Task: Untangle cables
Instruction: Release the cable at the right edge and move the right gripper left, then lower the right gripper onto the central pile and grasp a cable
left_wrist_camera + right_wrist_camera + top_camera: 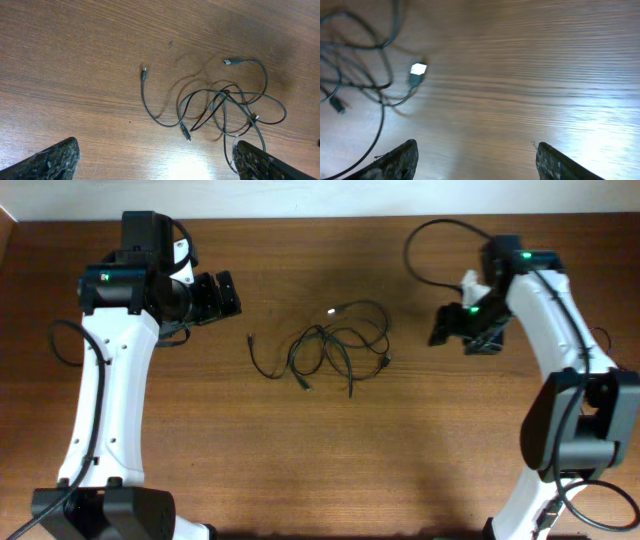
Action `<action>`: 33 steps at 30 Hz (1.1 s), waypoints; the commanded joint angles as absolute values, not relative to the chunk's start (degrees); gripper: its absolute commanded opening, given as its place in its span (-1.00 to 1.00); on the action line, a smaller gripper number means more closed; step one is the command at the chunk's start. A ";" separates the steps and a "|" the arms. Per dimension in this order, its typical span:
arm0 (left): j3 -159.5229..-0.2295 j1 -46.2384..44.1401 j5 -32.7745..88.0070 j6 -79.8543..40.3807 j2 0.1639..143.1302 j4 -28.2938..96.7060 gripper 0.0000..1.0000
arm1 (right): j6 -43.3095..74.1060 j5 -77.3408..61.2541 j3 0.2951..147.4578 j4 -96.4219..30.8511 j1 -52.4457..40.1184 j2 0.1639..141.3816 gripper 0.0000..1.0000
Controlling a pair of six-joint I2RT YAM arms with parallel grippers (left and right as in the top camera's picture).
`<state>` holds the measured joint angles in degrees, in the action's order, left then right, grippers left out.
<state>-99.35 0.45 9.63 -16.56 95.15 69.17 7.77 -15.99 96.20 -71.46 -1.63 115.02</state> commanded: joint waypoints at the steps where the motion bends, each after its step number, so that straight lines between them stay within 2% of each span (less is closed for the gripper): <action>1: -99.79 0.54 9.39 -16.71 95.29 69.06 0.98 | 9.47 -16.29 96.53 -70.65 -6.52 113.67 0.55; 3: -99.79 0.54 9.39 -16.71 95.29 69.06 0.98 | 9.45 -16.29 96.53 -70.46 -9.19 113.67 0.64; 8: -99.79 0.54 9.39 -16.71 95.29 69.06 0.98 | 9.56 -16.27 96.53 -67.33 -14.24 113.73 0.65; 11: -99.79 0.54 9.39 -16.71 95.29 69.06 0.98 | 14.39 -15.86 96.53 -62.76 -16.58 113.86 0.67; 16: -99.79 0.56 9.39 -16.71 95.29 69.06 0.98 | 36.51 -15.92 96.53 -57.93 -18.46 113.91 0.61; 17: -99.79 0.54 9.39 -16.71 95.29 69.06 0.98 | 39.72 -15.94 96.53 -57.08 -18.92 113.91 0.72; 25: -99.79 0.56 9.37 -16.71 95.29 69.06 0.98 | 61.91 -15.88 96.53 -52.38 -21.54 113.93 0.73; 31: -99.79 0.56 9.39 -16.71 95.29 69.06 0.98 | 73.84 -15.86 96.53 -47.31 -22.26 114.17 0.73; 33: -99.79 0.56 9.37 -16.71 95.29 69.06 0.98 | 75.94 -15.33 96.53 -46.59 -22.50 114.45 0.60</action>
<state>-99.35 0.45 9.63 -16.56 95.15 69.17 69.08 -15.99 96.20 -47.22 -21.65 115.02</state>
